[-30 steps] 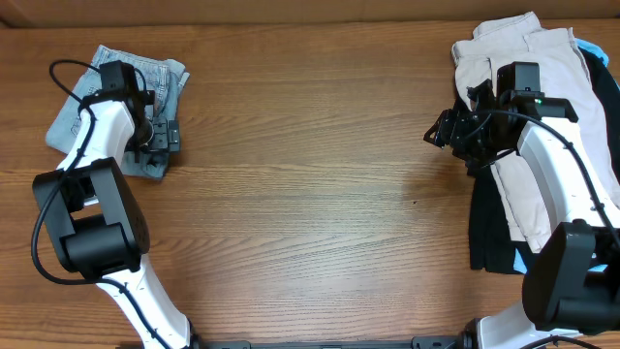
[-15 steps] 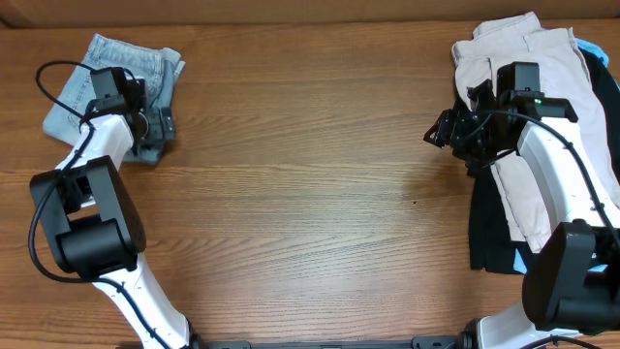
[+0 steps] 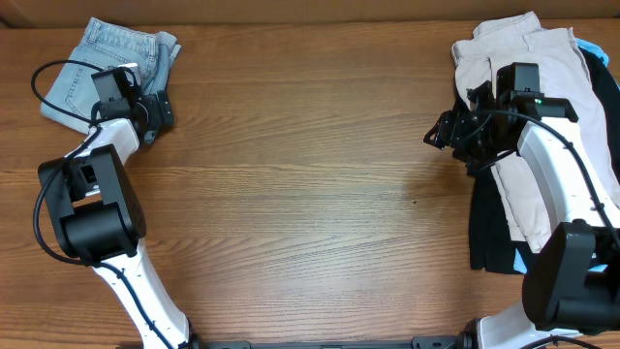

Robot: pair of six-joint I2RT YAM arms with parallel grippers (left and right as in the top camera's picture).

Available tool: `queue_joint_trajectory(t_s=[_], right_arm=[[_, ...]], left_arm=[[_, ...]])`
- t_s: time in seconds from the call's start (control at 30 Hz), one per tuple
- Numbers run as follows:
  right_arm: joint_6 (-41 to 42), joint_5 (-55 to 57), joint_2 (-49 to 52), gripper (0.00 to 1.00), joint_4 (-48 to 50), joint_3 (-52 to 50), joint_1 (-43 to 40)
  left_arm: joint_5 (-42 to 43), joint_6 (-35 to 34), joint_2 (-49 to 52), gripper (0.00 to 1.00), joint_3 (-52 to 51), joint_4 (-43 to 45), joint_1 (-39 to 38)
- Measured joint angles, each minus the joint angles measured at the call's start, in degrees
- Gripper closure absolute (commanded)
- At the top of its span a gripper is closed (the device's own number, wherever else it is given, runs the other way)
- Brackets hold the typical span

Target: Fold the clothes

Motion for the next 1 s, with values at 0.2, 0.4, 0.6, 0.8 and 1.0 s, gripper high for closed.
queue_joint_trajectory(t_s=[0.2,0.4,0.6,0.8,1.0], right_arm=[[0.0,0.0,0.0,0.25,0.0,0.0,0.0],[0.0,0.0,0.0,0.25,-0.1,0.0,0.0],[0.0,0.0,0.0,0.25,-0.1,0.0,0.0],[0.0,0.0,0.0,0.25,-0.1,0.0,0.0],[0.0,0.0,0.0,0.25,-0.1,0.0,0.0]], left_arm=[[1.1,-6.9,0.2,0.0,0.5,0.4,1.0],[7.1,-14.4,0.2,0.0,1.0,1.2,4.1],[9.7,-16.9,0.2,0.0,1.6,0.5,6.8],[10.3,-17.0,0.2,0.0,1.6,0.5,7.7],[11.6,-11.8,-0.3,0.03,1.6,-1.4,7.8]])
